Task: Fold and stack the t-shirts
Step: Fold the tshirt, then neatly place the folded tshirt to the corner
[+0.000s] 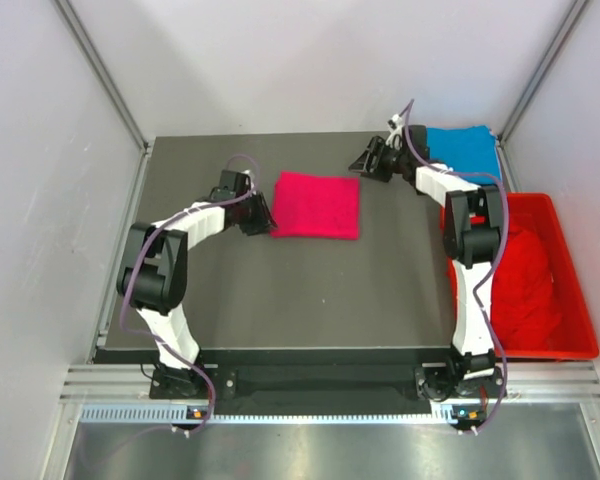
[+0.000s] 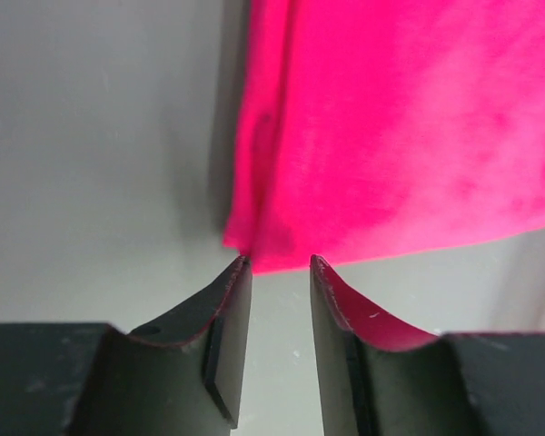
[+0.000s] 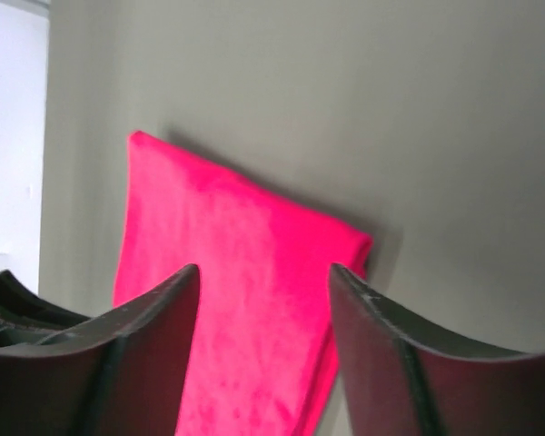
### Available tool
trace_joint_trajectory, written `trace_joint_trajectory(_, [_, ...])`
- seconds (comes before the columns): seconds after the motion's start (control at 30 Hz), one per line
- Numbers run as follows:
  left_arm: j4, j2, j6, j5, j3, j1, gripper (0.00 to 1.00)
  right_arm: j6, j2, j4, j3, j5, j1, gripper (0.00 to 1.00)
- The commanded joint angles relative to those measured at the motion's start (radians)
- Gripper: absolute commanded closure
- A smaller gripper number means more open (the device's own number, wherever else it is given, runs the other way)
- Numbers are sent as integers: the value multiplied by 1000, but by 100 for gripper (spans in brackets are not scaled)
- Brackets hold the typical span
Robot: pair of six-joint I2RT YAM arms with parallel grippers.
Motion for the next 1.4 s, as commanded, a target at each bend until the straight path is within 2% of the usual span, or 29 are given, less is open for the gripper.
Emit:
trace_joint_trajectory(0.0, [-10,-88,14,43,37,24,62,-40,-106,4,-26,36,-1,39])
trace_joint_trajectory(0.13, [-79,-5,66,106,132,50,59,-97,-102,-28,-26,55,1,33])
trace_joint_trajectory(0.37, [-17,42,67,157,82,52,60,-189,5,-126,79,38,2,25])
trace_joint_trajectory(0.63, [-102,119,90,65,142,78,62,-255,107,-160,156,29,16,18])
trace_joint_trajectory(0.83, [-140,145,107,38,177,121,63,-324,160,-270,211,1,53,18])
trace_joint_trajectory(1.07, [-209,95,133,-9,232,167,63,-352,111,-313,127,113,65,21])
trace_joint_trajectory(1.27, [-185,-39,147,32,205,97,62,-310,49,-290,37,133,90,22])
trace_joint_trajectory(1.37, [-122,-66,98,104,156,73,62,-284,36,-257,-2,141,90,23])
